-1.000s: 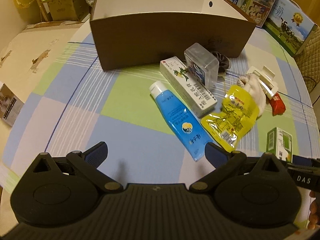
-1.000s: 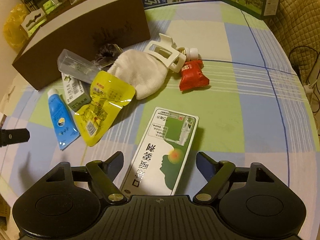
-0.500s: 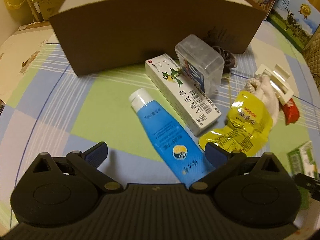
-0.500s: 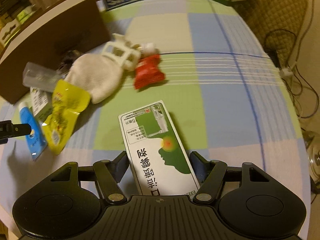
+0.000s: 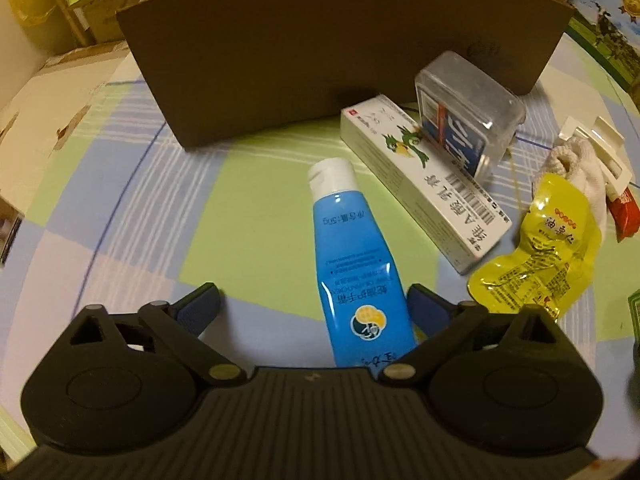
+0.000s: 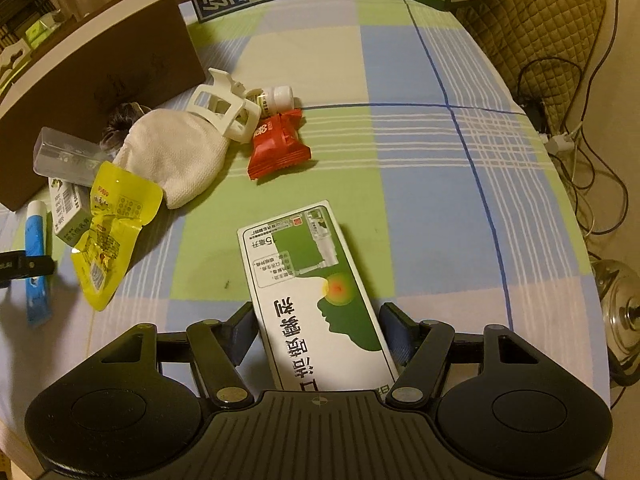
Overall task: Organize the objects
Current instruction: 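Grasp green-white medicine box with right gripper while left gripper grasps blue tube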
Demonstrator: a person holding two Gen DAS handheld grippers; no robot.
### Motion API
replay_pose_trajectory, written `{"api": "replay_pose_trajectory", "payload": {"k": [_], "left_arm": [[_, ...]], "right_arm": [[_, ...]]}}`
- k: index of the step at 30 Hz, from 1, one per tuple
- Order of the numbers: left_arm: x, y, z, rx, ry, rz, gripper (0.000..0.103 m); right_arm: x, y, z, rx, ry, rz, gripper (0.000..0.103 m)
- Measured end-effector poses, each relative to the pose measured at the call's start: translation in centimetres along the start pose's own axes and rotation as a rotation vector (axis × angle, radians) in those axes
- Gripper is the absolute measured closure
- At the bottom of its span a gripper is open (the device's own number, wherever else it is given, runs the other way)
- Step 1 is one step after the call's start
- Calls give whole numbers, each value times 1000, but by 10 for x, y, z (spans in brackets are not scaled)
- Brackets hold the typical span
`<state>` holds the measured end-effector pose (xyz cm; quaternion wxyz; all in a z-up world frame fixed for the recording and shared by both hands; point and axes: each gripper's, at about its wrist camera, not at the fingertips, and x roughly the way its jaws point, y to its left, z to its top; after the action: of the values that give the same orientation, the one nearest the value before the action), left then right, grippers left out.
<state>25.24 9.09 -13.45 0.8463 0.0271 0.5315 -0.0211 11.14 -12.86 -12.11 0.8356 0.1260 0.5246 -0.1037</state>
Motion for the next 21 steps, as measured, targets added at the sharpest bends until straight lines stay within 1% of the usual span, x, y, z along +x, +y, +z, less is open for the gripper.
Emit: {"api": "replay_pose_trajectory", "payload": {"k": [3, 7, 9, 10, 12, 13, 15, 16, 21], "left_arm": [[2, 5, 6, 14, 0, -15, 10], [7, 2, 16, 51, -11, -33, 13], [7, -1, 20, 66, -17, -50, 23], [7, -2, 22, 74, -22, -56, 26], [5, -5, 22, 88, -30, -64, 42], [3, -6, 22, 96, -34, -70, 47], [0, -8, 20, 112, -41, -80, 66], [-2, -8, 19, 113, -40, -86, 67], [-7, -5, 13, 104, -25, -90, 68]], "right_arm": [[1, -1, 2, 3, -1, -2, 39], [2, -1, 3, -8, -4, -6, 39], [2, 0, 3, -12, -6, -9, 39], [3, 0, 3, -11, -6, -10, 39], [3, 0, 3, -10, -7, -13, 39], [3, 0, 3, -9, -6, -14, 39], [3, 0, 4, -7, -6, -16, 39], [3, 0, 4, -6, -6, -16, 39], [5, 3, 6, -13, -11, -21, 39]]}}
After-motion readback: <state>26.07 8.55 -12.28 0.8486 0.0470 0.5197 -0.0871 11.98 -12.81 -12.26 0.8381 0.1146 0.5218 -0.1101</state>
